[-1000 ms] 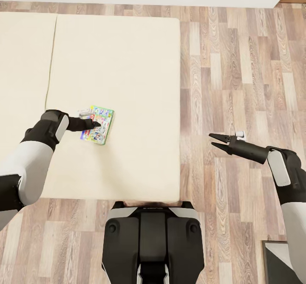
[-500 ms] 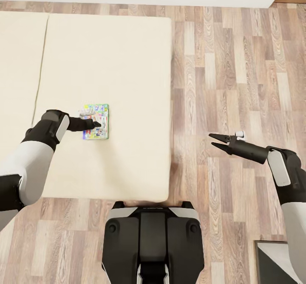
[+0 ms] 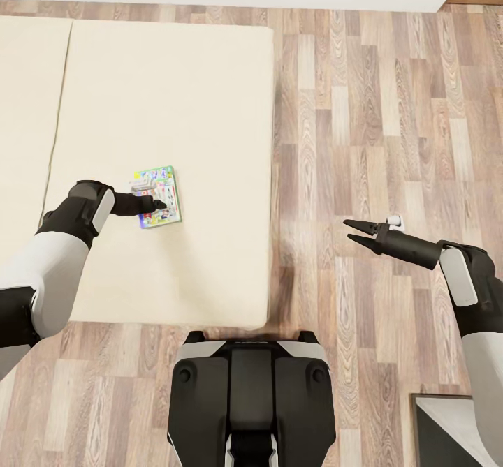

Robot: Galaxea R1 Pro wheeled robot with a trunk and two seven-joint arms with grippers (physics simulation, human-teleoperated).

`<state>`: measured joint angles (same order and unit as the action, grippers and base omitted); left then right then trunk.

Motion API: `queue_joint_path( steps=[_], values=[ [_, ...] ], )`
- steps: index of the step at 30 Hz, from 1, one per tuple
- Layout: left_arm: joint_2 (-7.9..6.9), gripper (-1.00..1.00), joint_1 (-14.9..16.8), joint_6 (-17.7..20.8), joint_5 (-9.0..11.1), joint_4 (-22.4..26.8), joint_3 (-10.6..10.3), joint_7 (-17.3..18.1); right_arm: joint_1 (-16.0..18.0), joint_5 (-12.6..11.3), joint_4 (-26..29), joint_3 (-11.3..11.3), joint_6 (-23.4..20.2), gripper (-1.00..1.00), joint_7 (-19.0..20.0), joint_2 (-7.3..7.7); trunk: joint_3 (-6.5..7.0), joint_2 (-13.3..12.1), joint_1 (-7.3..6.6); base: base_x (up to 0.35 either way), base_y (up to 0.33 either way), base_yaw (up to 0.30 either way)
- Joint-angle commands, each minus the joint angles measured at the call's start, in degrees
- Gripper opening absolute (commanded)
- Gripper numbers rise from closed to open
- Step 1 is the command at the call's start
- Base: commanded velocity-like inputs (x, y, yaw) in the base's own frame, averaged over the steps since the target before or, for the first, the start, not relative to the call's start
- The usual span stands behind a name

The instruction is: Put all the toys in the child's room - the three board games (two on the bed and one on the table), the two jigsaw puzzles on the table, and the tennis ball on the table - inside the toy box on the table in the child's room.

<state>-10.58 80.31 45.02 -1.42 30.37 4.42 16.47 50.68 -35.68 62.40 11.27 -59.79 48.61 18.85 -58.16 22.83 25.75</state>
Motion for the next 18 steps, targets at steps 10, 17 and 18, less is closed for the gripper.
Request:
queue_joint_path(
  steps=[10,17,18],
  values=[
    [0.07,1.0,0.0,0.3,-0.2,0.0,0.3,0.2,0.0,0.3,-0.1,0.1,-0.2,1.0,0.3,-0.04,-0.06,0.1,0.03,-0.001,-0.038,0.0],
    [0.06,1.0,0.0,0.3,-0.2,0.0,0.3,0.2,0.0,0.3,-0.1,0.1,-0.2,1.0,0.3,-0.04,-0.06,0.1,0.03,0.0,-0.153,0.0],
    [0.08,1.0,0.0,0.3,-0.2,0.0,0.3,0.2,0.0,0.3,-0.1,0.1,-0.2,1.0,0.3,-0.04,-0.06,0.1,0.03,0.0,-0.048,0.0]
  ],
)
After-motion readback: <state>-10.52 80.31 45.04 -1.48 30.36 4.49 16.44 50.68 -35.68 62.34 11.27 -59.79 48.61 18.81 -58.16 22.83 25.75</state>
